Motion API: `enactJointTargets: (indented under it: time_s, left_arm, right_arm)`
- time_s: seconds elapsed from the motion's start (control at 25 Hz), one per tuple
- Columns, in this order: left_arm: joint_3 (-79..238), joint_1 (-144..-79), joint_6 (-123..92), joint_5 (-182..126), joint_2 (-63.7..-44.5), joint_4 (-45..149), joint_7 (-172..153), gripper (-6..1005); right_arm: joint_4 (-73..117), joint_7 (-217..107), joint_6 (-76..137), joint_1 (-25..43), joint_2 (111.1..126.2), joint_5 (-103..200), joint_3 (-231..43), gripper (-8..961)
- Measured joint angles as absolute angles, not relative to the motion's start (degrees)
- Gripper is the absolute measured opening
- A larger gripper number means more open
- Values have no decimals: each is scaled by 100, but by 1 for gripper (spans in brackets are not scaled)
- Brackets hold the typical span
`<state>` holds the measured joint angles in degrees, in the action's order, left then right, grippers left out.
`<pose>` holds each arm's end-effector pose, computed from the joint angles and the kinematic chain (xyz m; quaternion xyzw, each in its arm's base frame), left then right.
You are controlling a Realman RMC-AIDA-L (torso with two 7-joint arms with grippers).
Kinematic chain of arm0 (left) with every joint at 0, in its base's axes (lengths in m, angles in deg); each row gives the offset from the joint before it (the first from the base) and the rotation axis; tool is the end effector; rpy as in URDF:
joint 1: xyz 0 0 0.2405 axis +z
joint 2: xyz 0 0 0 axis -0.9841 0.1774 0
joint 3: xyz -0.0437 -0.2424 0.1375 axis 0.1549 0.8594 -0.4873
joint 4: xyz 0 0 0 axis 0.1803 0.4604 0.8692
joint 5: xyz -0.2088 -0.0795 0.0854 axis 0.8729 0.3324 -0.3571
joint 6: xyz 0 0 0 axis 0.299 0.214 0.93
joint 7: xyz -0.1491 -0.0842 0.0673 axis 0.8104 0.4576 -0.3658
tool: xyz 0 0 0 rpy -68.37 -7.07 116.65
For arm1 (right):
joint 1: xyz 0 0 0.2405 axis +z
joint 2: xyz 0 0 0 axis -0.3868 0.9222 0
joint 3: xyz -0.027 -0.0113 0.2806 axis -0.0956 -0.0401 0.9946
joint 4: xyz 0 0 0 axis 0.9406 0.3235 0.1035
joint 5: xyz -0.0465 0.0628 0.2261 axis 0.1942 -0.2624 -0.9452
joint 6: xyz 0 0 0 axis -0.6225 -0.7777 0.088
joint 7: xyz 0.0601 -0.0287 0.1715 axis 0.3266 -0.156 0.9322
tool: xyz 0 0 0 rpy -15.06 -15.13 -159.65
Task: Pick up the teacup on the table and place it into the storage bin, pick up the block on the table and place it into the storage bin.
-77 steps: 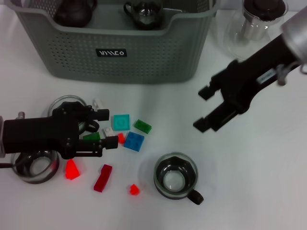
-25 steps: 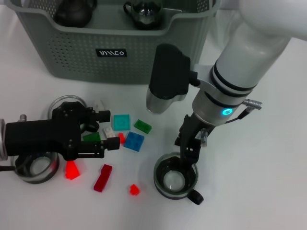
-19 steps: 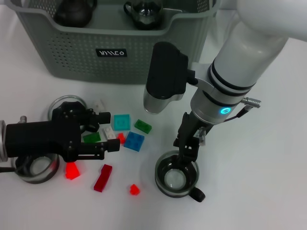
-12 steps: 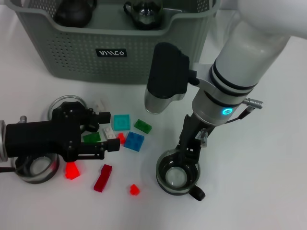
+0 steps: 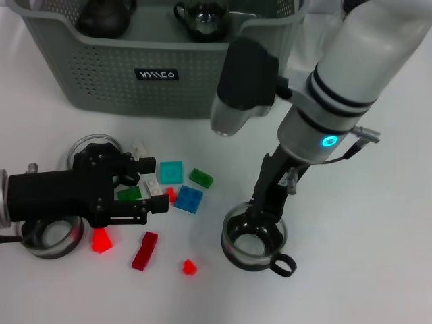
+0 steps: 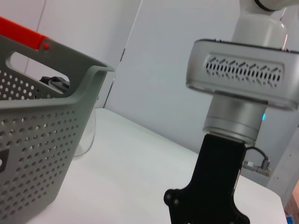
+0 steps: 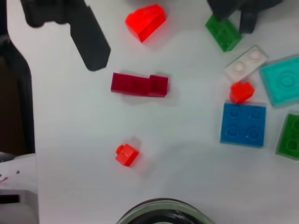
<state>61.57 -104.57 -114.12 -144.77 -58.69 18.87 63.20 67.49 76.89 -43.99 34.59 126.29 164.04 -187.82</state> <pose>-0.3214 0.2954 -0.0397 -0.9243 -0.2486 -0.2832 0.0611 0.1330 0.3739 -0.1727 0.9595 -0.1196 0.2517 0.0401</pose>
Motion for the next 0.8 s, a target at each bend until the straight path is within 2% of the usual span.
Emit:
enactJointTargets:
  time_s: [0.28, 0.44, 0.8]
  left_arm:
    - [6166, -10459, -11412, -14477, -5852, 1886, 6318, 841]
    - [6166, -10462, -11412, -14477, -5850, 1879, 6317, 841]
    - [6165, -10457, -11335, -14511, -5840, 1887, 6300, 840]
  right_arm:
    - [7141, 7652, -5163, 3529, 12587, 17176, -17625, 57]
    - [7466, 7474, -5642, 3602, 12512, 17328, -16791, 56]
    - [7766, 7217, -5861, 4117, 12465, 17189, -14626, 56]
